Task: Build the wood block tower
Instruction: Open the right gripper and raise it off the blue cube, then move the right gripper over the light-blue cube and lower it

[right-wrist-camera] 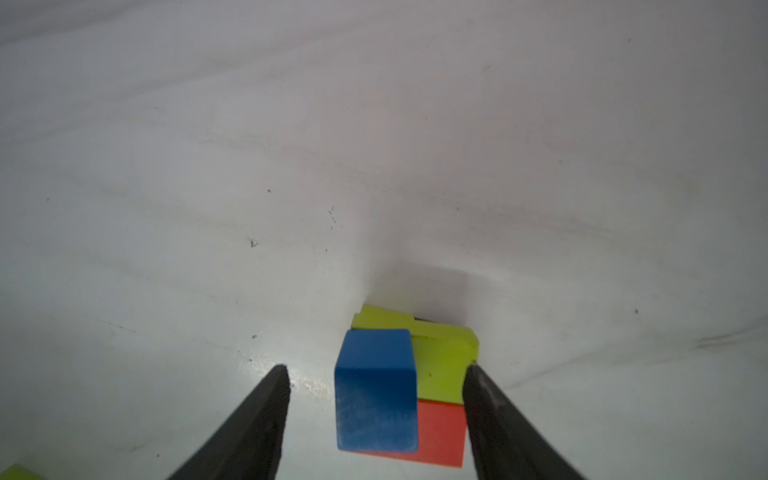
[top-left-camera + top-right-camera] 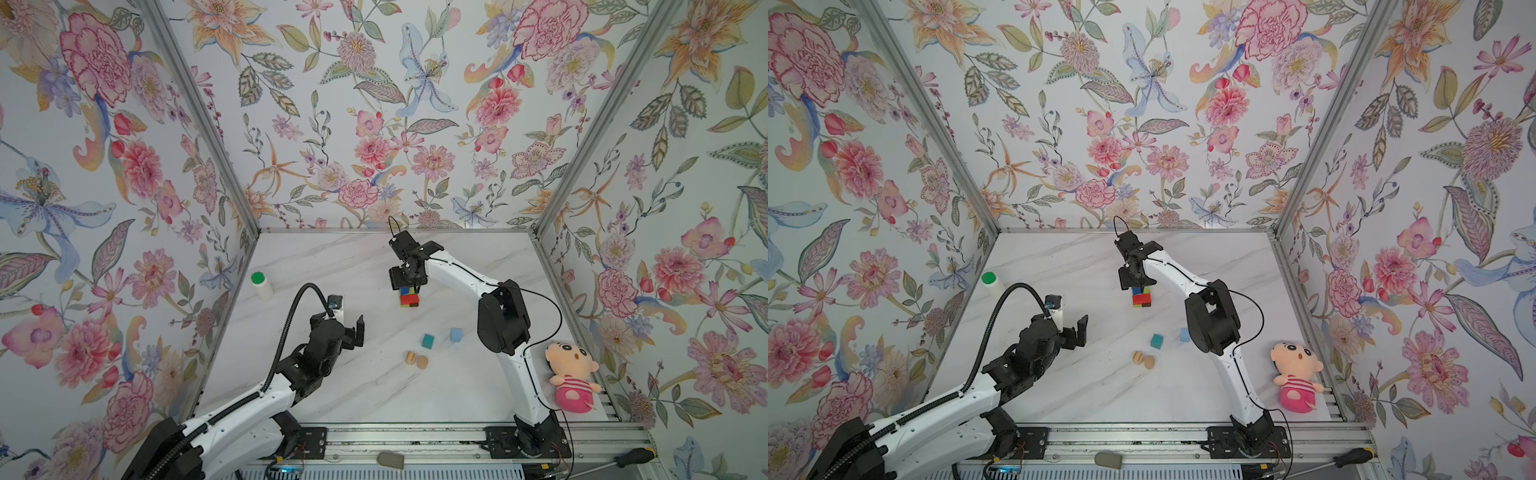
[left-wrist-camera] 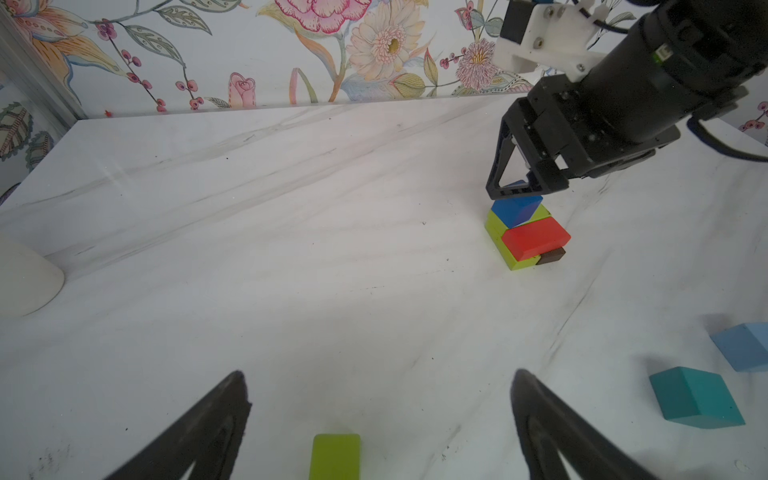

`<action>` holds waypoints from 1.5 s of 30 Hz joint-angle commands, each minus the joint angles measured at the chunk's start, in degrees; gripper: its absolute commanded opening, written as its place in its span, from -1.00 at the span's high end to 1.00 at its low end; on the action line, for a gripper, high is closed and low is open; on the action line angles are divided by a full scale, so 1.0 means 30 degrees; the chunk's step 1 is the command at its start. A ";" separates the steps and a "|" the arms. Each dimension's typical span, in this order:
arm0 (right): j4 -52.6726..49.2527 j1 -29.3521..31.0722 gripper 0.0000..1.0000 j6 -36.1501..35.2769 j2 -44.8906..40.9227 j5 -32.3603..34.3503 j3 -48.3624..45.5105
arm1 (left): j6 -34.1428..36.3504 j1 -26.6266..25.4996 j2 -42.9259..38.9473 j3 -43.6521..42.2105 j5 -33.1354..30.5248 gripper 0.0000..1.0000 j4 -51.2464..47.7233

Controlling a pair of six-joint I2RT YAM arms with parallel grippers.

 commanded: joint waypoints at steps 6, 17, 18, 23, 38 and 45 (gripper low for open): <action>0.0240 -0.0046 -0.45 -0.0094 -0.4143 0.0752 -0.2682 | -0.0104 0.0206 -0.1014 0.0739 0.0675 -0.99 -0.0696; 0.2801 -0.1427 -0.51 0.0716 -1.0823 0.1094 -1.1541 | -0.1679 -0.1334 -0.1122 0.0953 0.1247 -0.98 -0.0383; 0.3036 -0.1558 -0.51 0.0780 -1.1468 0.1083 -1.2490 | -0.1761 -0.1858 -0.0996 0.1052 0.0923 -0.99 -0.0391; 0.3963 -0.2497 -0.50 0.1115 -1.4299 0.0649 -1.6582 | -0.2232 -0.4230 0.0022 0.1582 -0.0397 -0.98 -0.0246; 0.5179 -0.4260 -0.50 0.1365 -1.7577 -0.0902 -2.1889 | -0.2110 -0.7369 0.3991 0.3947 -0.1707 -0.98 0.0342; 0.5872 -0.4189 -0.47 0.1849 -1.7343 -0.1410 -2.2779 | -0.1405 -0.7369 0.5014 0.4431 -0.1855 -0.98 0.0573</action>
